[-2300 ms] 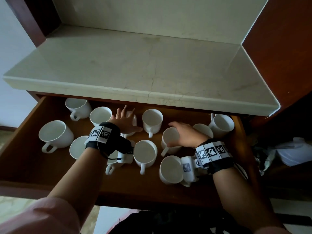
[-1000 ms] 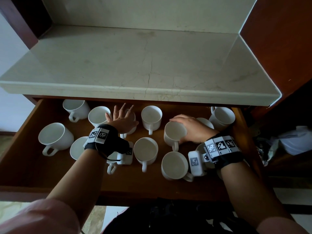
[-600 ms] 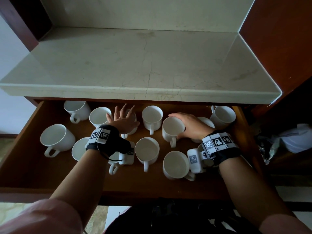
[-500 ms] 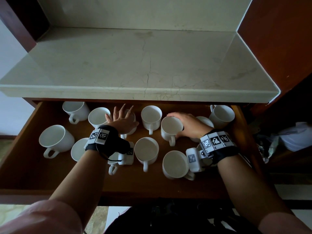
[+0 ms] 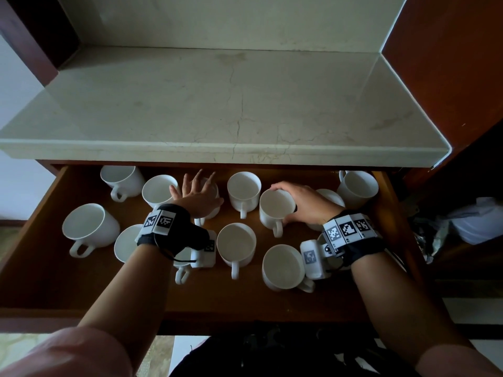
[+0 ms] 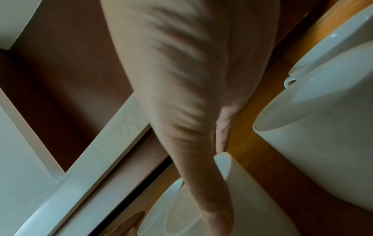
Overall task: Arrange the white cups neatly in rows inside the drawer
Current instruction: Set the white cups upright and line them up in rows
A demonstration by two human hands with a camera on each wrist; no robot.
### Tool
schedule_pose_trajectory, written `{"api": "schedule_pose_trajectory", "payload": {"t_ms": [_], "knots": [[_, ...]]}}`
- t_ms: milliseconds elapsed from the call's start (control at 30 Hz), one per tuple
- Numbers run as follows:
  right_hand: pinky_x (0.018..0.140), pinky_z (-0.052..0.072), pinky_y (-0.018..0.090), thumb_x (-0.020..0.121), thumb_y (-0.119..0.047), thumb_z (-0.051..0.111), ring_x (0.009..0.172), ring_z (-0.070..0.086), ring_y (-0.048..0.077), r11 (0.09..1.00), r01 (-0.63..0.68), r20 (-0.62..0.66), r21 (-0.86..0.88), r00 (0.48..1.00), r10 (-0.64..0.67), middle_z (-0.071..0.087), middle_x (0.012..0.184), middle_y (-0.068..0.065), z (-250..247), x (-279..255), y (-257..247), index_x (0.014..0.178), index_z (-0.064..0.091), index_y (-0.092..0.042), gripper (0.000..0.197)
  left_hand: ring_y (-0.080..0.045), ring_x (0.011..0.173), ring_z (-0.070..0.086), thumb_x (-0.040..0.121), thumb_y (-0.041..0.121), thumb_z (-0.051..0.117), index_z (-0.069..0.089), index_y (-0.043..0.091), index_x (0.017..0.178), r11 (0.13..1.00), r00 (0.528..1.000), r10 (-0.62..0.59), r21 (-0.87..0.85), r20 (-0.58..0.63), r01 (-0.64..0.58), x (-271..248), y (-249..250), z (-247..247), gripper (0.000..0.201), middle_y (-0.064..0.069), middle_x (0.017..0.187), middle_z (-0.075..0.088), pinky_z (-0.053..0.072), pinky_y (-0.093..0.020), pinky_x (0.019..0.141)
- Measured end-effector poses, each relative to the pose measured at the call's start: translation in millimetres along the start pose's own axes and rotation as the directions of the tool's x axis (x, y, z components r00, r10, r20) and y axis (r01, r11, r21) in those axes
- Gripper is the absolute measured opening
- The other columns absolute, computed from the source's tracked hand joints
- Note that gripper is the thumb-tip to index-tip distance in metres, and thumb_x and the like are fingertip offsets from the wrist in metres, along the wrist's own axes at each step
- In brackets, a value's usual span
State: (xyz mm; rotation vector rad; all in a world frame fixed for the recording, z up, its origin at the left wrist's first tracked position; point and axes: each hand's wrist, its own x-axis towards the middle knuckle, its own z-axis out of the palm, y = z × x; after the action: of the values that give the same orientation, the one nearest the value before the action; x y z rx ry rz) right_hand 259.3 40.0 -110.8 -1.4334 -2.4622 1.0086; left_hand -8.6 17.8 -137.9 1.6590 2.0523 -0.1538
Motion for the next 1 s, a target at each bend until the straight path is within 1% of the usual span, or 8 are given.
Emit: {"api": "schedule_pose_trajectory", "payload": {"t_ms": [200,267,367,467,567,667,900,1000], "knots": [[0.109,0.023,0.024,0.068,-0.022,0.083,0.14,0.027,0.012,0.997,0.017,0.022,-0.081,1.0,-0.015,0.028,0.153,-0.004,-1.6,-2.3,1.7,0.129,0.049,-0.019,0.07,-0.026,0.144,-0.021,0.093,0.058,0.04,-0.005,0.043,0.148,1.0,1.0,0.006,-0.001,0.0,-0.006,-1.5,-0.4,-1.2,0.073,0.007,0.158,-0.017,-0.011,-0.06,0.111],[0.106,0.028,0.023,0.069,-0.027,0.082,0.132,0.037,0.013,0.994,0.073,-0.049,-0.081,0.996,-0.078,0.04,0.142,-0.003,-7.1,-6.9,-2.8,0.119,0.056,-0.018,0.057,-0.026,0.145,-0.02,0.093,0.058,0.04,-0.004,0.043,0.148,1.0,1.0,0.006,-0.004,0.002,-0.006,-1.8,-0.4,-1.4,0.073,0.007,0.158,-0.016,-0.011,-0.06,0.112],[0.088,0.049,0.028,0.069,-0.028,0.082,0.098,0.057,0.008,0.987,0.159,-0.1,-0.013,0.982,-0.16,0.06,0.107,-0.006,-10.8,-13.2,-13.2,0.101,0.065,-0.021,0.037,-0.026,0.145,-0.02,0.092,0.058,0.04,-0.004,0.043,0.148,1.0,1.0,0.008,0.0,0.007,-0.008,-2.2,-0.9,-2.0,0.073,0.007,0.158,-0.017,-0.01,-0.06,0.112],[0.071,0.051,0.016,0.072,-0.028,0.081,0.08,0.064,-0.002,0.989,0.134,0.078,0.06,0.987,-0.138,0.069,0.089,-0.011,-7.3,-18.6,-22.9,0.093,0.07,-0.024,0.024,-0.027,0.145,-0.019,0.091,0.06,0.041,-0.004,0.044,0.148,1.0,1.0,0.014,0.005,0.009,-0.014,-0.5,-1.5,-2.2,0.074,0.007,0.158,-0.016,-0.009,-0.06,0.112],[0.072,0.051,0.011,0.075,-0.031,0.079,0.078,0.064,-0.006,0.994,0.108,0.309,0.024,0.945,-0.11,0.072,0.089,-0.016,-1.8,-21.2,-31.0,0.094,0.073,-0.026,0.021,-0.026,0.145,-0.018,0.09,0.061,0.042,-0.004,0.046,0.148,1.0,1.0,0.016,0.021,0.002,-0.016,1.9,-3.3,-0.5,0.075,0.008,0.158,-0.016,-0.009,-0.06,0.111],[0.068,0.045,0.004,0.076,-0.031,0.077,0.079,0.06,-0.012,0.993,0.115,0.394,-0.028,0.914,-0.095,0.07,0.089,-0.022,2.8,-20.7,-34.8,0.096,0.074,-0.029,0.02,-0.027,0.145,-0.018,0.09,0.062,0.042,-0.005,0.046,0.147,0.999,1.0,0.023,0.031,-0.001,-0.023,3.1,-5.1,0.7,0.076,0.007,0.158,-0.016,-0.01,-0.06,0.111],[0.085,0.052,0.022,0.08,-0.022,0.074,0.087,0.064,-0.001,0.996,0.044,0.458,-0.083,0.889,-0.001,0.072,0.095,-0.014,16.6,-17.1,-31.8,0.098,0.076,-0.025,0.018,-0.026,0.145,-0.016,0.089,0.063,0.043,-0.005,0.045,0.147,0.998,0.999,0.035,0.044,-0.006,-0.035,4.9,-7.0,1.5,0.077,0.008,0.158,-0.016,-0.007,-0.06,0.112],[0.086,0.052,0.023,0.082,-0.019,0.072,0.089,0.064,0.002,0.99,0.036,0.438,-0.138,0.899,0.028,0.073,0.098,-0.009,15.1,-18.5,-32.7,0.101,0.075,-0.023,0.019,-0.026,0.146,-0.014,0.088,0.063,0.044,-0.004,0.045,0.147,0.999,0.999,0.039,0.036,-0.005,-0.039,6.4,-8.4,1.2,0.078,0.008,0.158,-0.015,-0.005,-0.06,0.112]]}}
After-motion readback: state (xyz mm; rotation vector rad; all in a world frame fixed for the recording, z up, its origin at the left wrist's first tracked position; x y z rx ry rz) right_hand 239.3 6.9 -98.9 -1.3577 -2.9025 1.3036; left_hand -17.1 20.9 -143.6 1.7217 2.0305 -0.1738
